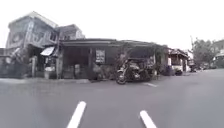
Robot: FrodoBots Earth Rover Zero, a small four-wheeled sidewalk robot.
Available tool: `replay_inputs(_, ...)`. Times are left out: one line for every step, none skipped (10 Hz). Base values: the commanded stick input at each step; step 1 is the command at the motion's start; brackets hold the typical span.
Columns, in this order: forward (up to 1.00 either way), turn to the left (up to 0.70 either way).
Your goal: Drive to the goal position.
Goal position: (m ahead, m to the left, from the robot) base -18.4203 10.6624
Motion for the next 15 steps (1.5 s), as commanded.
replay_inputs(0.0, 0.85)
replay_inputs(0.0, 0.85)
replay_inputs(0.0, 0.85)
replay_inputs(0.0, 0.85)
replay_inputs(0.0, 0.85)
replay_inputs(0.0, 0.85)
replay_inputs(0.0, 0.85)
replay_inputs(0.0, 0.85)
replay_inputs(0.0, 0.85)
replay_inputs(0.0, 0.85)
replay_inputs(0.0, 0.85)
replay_inputs(0.0, 0.85)
replay_inputs(0.42, 0.6)
replay_inputs(0.85, 0.34)
replay_inputs(0.85, 0.34)
